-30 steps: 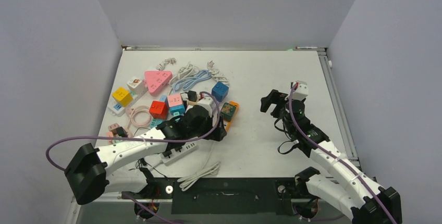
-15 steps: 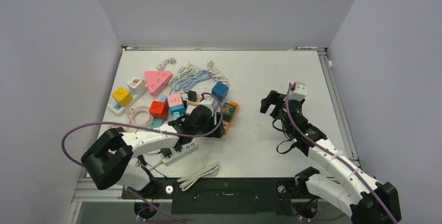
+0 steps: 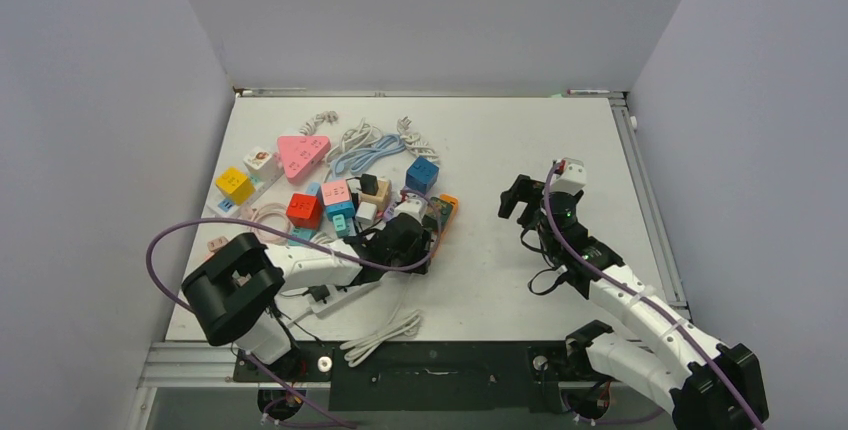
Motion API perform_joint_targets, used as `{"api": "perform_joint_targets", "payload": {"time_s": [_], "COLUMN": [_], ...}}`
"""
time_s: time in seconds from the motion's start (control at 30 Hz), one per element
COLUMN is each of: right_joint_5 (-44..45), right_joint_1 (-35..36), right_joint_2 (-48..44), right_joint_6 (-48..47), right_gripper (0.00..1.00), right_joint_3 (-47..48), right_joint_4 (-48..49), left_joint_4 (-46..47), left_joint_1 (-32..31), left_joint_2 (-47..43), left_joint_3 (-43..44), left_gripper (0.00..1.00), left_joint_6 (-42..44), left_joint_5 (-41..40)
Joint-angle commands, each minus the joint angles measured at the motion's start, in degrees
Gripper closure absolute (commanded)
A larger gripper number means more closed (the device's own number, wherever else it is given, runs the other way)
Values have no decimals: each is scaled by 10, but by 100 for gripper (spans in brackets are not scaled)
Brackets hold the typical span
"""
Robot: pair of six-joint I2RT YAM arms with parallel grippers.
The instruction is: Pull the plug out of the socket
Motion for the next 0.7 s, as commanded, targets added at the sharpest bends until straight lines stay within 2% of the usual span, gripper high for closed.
{"api": "perform_joint_targets", "payload": {"time_s": [0.0, 0.13, 0.37, 0.67], "right_joint_5": [19, 22, 39, 58], "right_joint_1": [-4, -4, -5, -5], "right_joint_2": [5, 11, 20, 25], "right_joint_6": [-6, -7, -2, -2], "right_gripper": [10, 10, 10, 10], "right_joint_3": [0, 1, 4, 5], "right_joint_4": [26, 26, 26, 26], "left_joint_4": [21, 35, 43, 82], "left_joint_1": [-19, -27, -46, -136], "left_joint_2": [20, 33, 46, 35], "left_joint_3": [28, 31, 35, 5], "left_gripper": [52, 58, 76, 100], "left_joint_6": [15, 24, 33, 43], "left_joint_5": [-39, -42, -67, -94]}}
